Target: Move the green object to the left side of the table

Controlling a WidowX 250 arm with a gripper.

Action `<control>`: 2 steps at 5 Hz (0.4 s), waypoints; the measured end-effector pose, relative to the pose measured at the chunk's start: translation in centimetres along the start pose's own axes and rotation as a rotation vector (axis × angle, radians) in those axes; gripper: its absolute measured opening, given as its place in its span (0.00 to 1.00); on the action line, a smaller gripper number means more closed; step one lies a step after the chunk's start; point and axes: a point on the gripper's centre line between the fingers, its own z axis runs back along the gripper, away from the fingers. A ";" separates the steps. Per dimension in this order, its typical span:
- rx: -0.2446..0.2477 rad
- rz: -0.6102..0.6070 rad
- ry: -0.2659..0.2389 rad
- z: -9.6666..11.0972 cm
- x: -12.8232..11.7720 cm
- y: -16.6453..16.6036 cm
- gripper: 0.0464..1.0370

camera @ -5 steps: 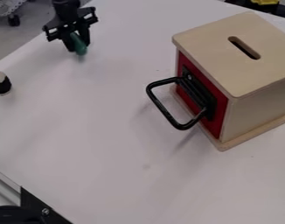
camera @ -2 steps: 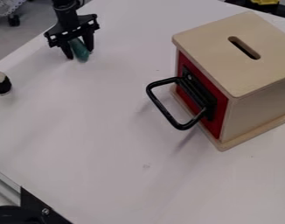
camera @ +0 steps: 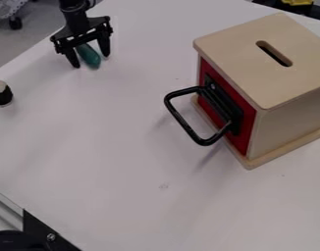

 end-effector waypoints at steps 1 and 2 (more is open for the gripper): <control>-0.020 -0.007 -0.068 3.1 0.7 -0.4 0.96; -0.075 -0.027 -0.046 6.1 0.4 -1.2 0.96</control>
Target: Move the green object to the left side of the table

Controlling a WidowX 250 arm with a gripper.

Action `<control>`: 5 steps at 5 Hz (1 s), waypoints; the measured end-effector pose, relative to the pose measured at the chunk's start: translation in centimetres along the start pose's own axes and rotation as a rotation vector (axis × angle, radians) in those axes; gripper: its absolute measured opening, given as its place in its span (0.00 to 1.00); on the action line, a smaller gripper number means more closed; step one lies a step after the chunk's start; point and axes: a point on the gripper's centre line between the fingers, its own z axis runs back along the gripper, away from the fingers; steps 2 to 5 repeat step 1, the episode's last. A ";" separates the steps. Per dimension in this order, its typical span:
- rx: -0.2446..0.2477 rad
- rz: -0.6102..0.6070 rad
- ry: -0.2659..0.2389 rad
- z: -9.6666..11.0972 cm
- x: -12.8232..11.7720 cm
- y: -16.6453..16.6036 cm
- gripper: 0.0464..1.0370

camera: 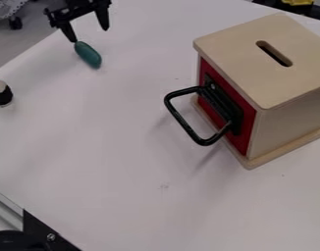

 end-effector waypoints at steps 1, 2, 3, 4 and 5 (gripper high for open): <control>-0.009 -0.009 -0.011 0.6 0.2 -0.2 0.96; -0.009 -0.009 -0.011 0.6 0.2 -0.2 0.96; -0.009 -0.009 -0.011 0.6 0.2 -0.2 0.96; -0.009 -0.009 -0.011 0.6 0.2 -0.2 0.96; -0.009 -0.009 -0.011 0.6 0.2 -0.2 0.96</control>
